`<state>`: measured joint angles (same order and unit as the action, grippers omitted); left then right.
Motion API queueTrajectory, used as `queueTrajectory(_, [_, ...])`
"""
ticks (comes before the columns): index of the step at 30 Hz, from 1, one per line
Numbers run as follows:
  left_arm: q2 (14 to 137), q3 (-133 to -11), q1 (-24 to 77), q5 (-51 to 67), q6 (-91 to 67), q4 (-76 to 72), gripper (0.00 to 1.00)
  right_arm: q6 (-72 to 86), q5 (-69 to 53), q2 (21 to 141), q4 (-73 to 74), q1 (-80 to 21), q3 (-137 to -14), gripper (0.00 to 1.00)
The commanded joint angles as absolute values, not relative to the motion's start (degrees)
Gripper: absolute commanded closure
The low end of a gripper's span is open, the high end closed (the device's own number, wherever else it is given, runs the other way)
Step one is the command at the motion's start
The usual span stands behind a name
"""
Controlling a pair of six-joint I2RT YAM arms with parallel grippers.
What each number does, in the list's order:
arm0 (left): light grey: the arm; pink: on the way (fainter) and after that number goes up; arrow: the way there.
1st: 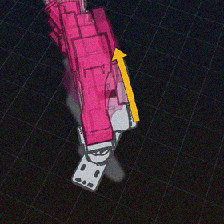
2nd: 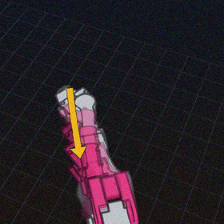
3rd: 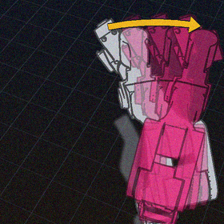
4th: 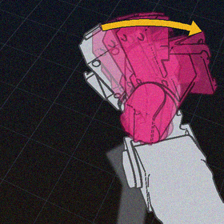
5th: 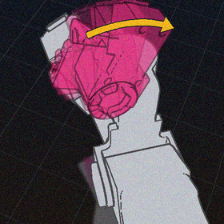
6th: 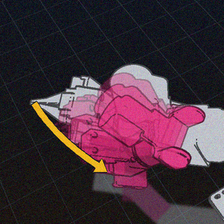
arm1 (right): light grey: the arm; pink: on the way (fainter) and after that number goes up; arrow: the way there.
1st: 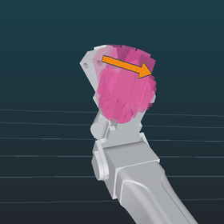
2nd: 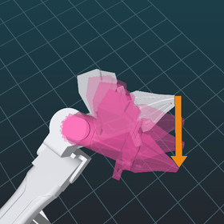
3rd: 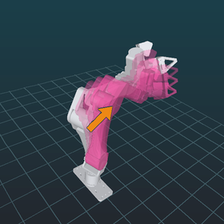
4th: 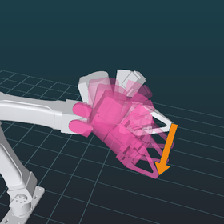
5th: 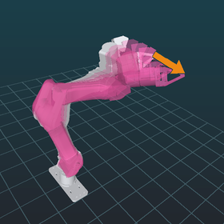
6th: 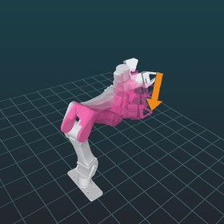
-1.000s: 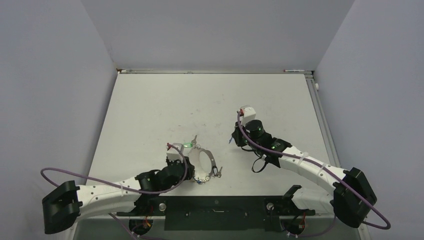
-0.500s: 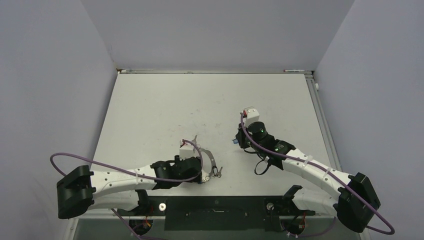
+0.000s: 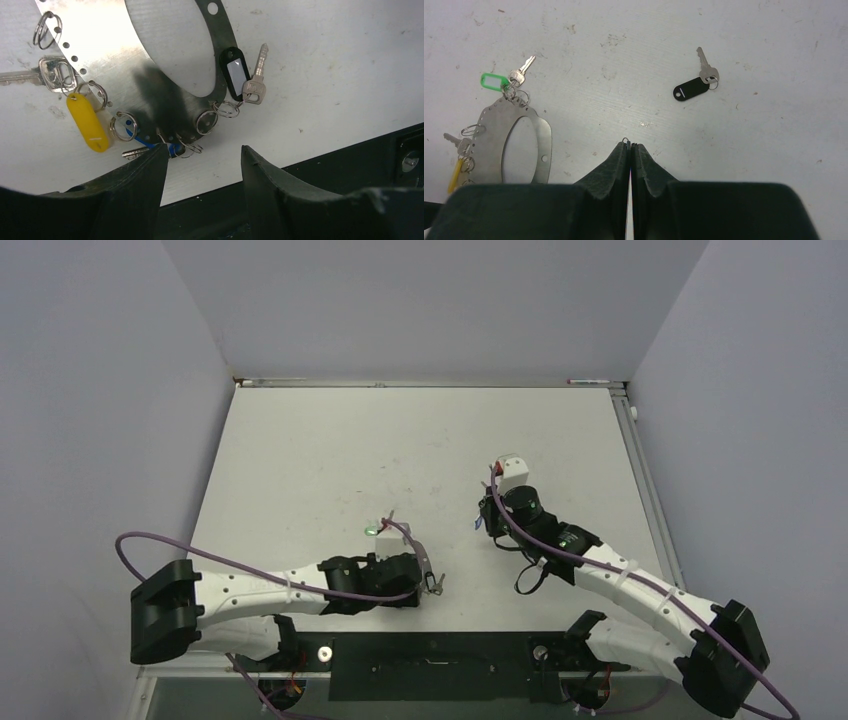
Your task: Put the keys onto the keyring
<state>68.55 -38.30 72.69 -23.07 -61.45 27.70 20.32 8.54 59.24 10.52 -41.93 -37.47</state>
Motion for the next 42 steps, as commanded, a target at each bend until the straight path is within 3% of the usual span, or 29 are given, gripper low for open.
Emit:
queueTrajectory(1, [70.31, -41.34, 73.61, -22.61, -69.77, 29.31, 0.48, 19.68, 10.63, 56.41, 10.58, -41.66, -37.03, 0.95])
queueTrajectory(17, [83.41, -49.83, 79.63, -30.52, -79.44, 40.34, 0.67, 19.66, 9.23, 53.32, 10.37, -41.66, -36.02, 0.95])
queueTrajectory(29, [85.58, -48.94, 80.52, -33.51, -80.94, 44.12, 0.63, 19.6, 8.42, 53.44, 10.34, -41.66, -36.02, 0.95])
queueTrajectory(42, [86.59, -44.12, 78.4, -33.33, -75.32, 33.13, 0.66, 19.56, 8.76, 53.78, 10.52, -41.7, -36.12, 0.95])
